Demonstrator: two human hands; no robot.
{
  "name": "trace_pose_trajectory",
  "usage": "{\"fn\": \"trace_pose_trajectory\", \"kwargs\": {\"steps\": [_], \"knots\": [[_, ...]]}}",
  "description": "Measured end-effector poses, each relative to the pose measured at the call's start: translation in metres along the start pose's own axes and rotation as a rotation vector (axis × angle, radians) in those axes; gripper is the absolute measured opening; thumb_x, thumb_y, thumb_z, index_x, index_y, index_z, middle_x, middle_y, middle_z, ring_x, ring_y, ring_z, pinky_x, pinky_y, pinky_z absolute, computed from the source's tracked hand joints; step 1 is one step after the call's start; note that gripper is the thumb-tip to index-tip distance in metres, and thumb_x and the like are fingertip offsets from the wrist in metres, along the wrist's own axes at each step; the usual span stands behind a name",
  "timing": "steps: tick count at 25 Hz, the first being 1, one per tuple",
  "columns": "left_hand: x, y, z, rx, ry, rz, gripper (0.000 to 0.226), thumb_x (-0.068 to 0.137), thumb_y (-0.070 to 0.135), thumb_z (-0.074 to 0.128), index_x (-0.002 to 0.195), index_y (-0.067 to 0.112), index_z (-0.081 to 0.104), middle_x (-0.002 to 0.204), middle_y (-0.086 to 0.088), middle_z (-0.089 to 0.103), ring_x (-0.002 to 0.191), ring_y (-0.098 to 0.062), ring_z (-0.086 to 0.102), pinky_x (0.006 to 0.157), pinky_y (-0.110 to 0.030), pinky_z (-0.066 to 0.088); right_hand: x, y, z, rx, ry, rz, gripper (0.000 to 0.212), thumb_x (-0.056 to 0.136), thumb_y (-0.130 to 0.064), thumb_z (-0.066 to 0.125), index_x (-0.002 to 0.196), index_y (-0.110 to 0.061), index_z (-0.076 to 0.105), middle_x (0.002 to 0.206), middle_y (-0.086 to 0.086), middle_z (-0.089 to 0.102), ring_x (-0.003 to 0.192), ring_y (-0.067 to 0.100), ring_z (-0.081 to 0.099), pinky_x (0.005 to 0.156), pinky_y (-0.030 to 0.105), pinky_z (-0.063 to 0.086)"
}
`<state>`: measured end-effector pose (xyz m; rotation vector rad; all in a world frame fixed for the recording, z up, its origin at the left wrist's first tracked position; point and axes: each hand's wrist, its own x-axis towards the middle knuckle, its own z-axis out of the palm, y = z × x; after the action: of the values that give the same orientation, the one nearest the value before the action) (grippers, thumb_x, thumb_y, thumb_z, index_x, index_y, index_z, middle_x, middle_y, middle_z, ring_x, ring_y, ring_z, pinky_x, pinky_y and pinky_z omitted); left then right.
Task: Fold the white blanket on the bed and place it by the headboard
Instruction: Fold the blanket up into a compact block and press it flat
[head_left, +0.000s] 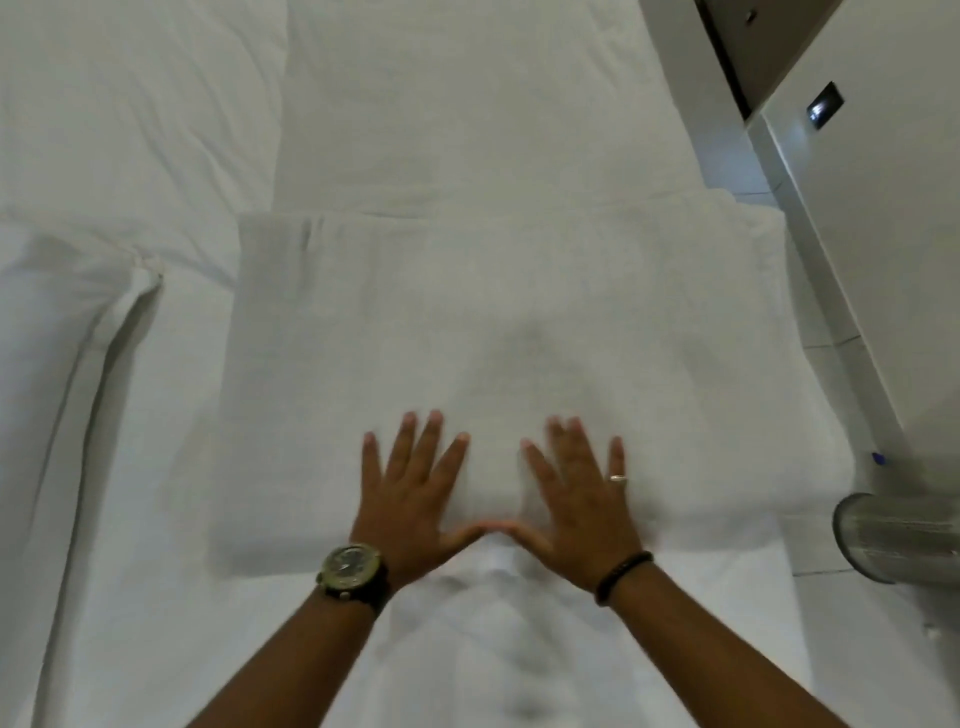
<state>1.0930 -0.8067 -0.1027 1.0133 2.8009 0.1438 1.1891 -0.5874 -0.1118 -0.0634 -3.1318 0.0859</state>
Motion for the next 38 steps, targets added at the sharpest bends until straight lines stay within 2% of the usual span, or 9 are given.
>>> {"fn": "trace_pose_trajectory", "kwargs": {"steps": [4,6,8,10,12,14,22,31,38], "knots": [[-0.028,-0.047,0.011,0.122,-0.026,-0.022,0.102,0.062,0.071,0.059,0.147,0.020,0.034,0.157,-0.012,0.026,0.143,-0.036,0.027,0.108,-0.064,0.017,-0.036,0.070,0.001,-0.158,-0.007,0.095,0.091,0.066,-0.030,0.082,0.144,-0.014,0.038,0.152,0.016,0.035,0.138,0.039,0.035,0.109,0.061,0.020],[-0.047,-0.081,0.007,0.156,-0.038,-0.075,0.099,0.061,0.048,0.075,0.145,0.014,0.035,0.153,-0.021,0.033,0.137,-0.044,0.035,0.103,-0.065,0.025,-0.059,0.121,-0.017,-0.260,-0.013,0.192,0.084,0.072,0.005,0.070,0.146,-0.011,0.032,0.153,0.018,0.032,0.140,0.041,0.031,0.110,0.064,0.019],[-0.054,-0.086,0.000,0.221,-0.039,-0.074,0.084,0.068,0.011,0.074,0.144,0.008,0.038,0.147,-0.029,0.038,0.128,-0.052,0.041,0.096,-0.066,0.034,-0.063,0.126,-0.022,-0.348,-0.011,0.147,0.071,0.079,0.019,0.049,0.144,-0.007,0.036,0.149,0.026,0.036,0.137,0.046,0.034,0.108,0.070,0.020],[-0.046,-0.077,-0.008,0.289,-0.015,-0.066,0.069,0.071,-0.006,0.063,0.137,0.004,0.047,0.136,-0.034,0.048,0.114,-0.056,0.053,0.083,-0.064,0.046,-0.046,0.099,-0.017,-0.399,-0.060,0.112,0.053,0.083,0.011,0.040,0.133,-0.001,0.052,0.132,0.034,0.052,0.122,0.052,0.050,0.099,0.072,0.030],[-0.035,-0.072,-0.029,0.296,-0.009,-0.069,0.049,0.072,-0.005,0.065,0.121,0.001,0.060,0.115,-0.032,0.062,0.089,-0.051,0.065,0.066,-0.055,0.054,-0.023,0.075,-0.025,-0.389,-0.079,0.104,0.033,0.074,0.011,0.061,0.105,0.004,0.067,0.097,0.033,0.066,0.089,0.049,0.066,0.079,0.063,0.052],[-0.033,-0.072,-0.048,0.253,-0.036,-0.103,0.028,0.075,0.000,0.062,0.102,0.003,0.064,0.092,-0.023,0.068,0.069,-0.042,0.066,0.055,-0.046,0.054,-0.008,0.072,-0.043,-0.295,-0.160,0.120,0.022,0.067,0.009,0.073,0.086,0.001,0.066,0.074,0.023,0.065,0.065,0.038,0.066,0.058,0.045,0.056],[-0.164,-0.057,-0.075,0.189,-0.122,-0.189,0.017,0.079,0.009,0.057,0.095,0.013,0.063,0.087,-0.009,0.069,0.073,-0.034,0.067,0.060,-0.039,0.052,-0.110,0.009,-0.072,-0.131,-0.321,0.127,0.024,0.087,0.001,0.043,0.102,-0.011,0.056,0.097,0.009,0.063,0.087,0.028,0.062,0.067,0.034,0.042],[-0.338,0.027,-0.029,0.177,-0.341,-0.248,0.036,0.080,0.015,0.050,0.114,0.024,0.058,0.111,0.000,0.067,0.097,-0.026,0.066,0.081,-0.034,0.051,-0.295,-0.014,-0.089,-0.098,-0.418,0.140,0.028,0.087,0.001,0.040,0.105,-0.013,0.055,0.100,0.006,0.064,0.089,0.026,0.061,0.066,0.033,0.040],[-0.424,0.054,-0.053,0.167,-0.437,-0.249,0.031,0.077,0.023,0.052,0.105,0.029,0.063,0.099,-0.002,0.072,0.091,-0.025,0.068,0.077,-0.030,0.051,-0.397,-0.044,-0.109,0.014,-0.412,0.168,0.024,0.086,-0.012,0.046,0.104,-0.020,0.060,0.102,0.001,0.067,0.090,0.021,0.064,0.072,0.030,0.046]]}}
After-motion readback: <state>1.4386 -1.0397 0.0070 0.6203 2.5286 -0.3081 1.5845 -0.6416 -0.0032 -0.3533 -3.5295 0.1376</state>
